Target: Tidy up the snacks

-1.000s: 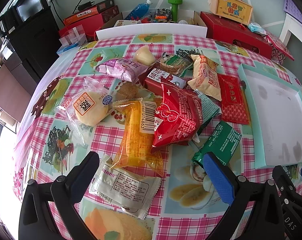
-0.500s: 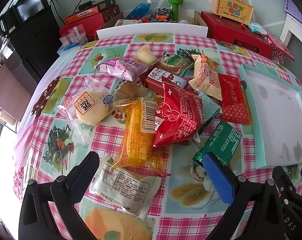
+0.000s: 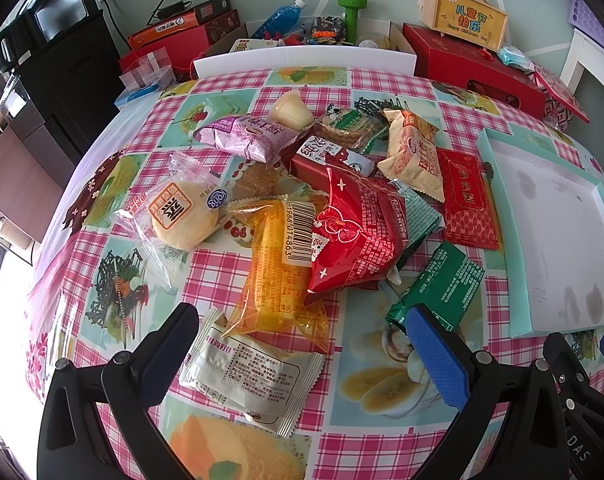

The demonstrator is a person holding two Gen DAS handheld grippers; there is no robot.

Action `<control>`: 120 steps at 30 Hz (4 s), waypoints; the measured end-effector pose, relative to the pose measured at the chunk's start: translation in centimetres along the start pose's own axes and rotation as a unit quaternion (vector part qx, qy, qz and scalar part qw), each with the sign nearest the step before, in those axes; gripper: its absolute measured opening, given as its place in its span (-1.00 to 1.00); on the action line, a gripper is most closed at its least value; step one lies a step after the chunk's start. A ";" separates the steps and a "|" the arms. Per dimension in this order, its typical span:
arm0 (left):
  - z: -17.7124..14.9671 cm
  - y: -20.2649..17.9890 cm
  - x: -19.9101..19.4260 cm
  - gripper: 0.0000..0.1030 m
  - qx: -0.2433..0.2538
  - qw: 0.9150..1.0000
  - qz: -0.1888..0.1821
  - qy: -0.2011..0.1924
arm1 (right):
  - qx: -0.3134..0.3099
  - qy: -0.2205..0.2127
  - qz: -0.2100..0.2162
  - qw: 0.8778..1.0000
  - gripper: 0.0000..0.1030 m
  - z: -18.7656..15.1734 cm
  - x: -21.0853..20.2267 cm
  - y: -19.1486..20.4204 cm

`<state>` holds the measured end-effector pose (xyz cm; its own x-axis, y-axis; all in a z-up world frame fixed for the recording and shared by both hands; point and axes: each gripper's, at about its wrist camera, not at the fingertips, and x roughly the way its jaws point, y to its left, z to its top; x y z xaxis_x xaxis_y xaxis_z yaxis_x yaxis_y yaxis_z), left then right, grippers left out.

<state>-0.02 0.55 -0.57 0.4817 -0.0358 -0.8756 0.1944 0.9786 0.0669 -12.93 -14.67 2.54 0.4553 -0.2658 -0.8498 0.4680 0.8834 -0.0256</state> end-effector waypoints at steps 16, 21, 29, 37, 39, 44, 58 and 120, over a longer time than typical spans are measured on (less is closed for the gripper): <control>-0.3 5.6 -0.8 1.00 -0.067 0.997 -0.021 0.018 | -0.040 -0.023 0.058 0.997 1.00 0.4 -1.1 3.8; -1.8 5.7 1.1 1.00 -0.069 0.996 -0.014 0.062 | -0.035 -0.013 0.055 0.998 1.00 0.0 -1.2 3.7; -3.1 5.1 3.4 0.79 -0.081 0.991 -0.030 0.105 | -0.048 0.010 0.088 0.995 0.93 -0.2 -0.8 5.3; -2.9 4.3 3.4 0.61 -0.067 0.993 -0.028 0.096 | -0.058 0.016 0.115 0.992 0.75 1.3 -0.1 7.6; -2.8 4.0 3.5 0.60 -0.066 0.993 -0.031 0.097 | -0.061 0.018 0.121 0.991 0.73 1.7 0.2 8.2; -3.0 4.2 3.7 0.60 -0.065 0.993 -0.034 0.096 | -0.067 0.038 0.126 0.989 0.59 2.8 1.8 9.6; -2.9 5.4 3.9 0.60 -0.070 0.992 -0.047 0.094 | -0.056 0.093 0.123 0.986 0.48 3.8 6.2 10.5; -4.2 6.9 2.8 0.26 -0.125 0.985 -0.066 0.102 | -0.088 0.085 0.087 0.989 -0.02 -0.2 3.5 8.0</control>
<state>-0.91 8.08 -4.54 0.2793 -0.1503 -0.9484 0.0161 0.9883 -0.1519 -7.68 -8.43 -0.74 0.3766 -0.0477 -0.9251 0.2474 0.9676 0.0508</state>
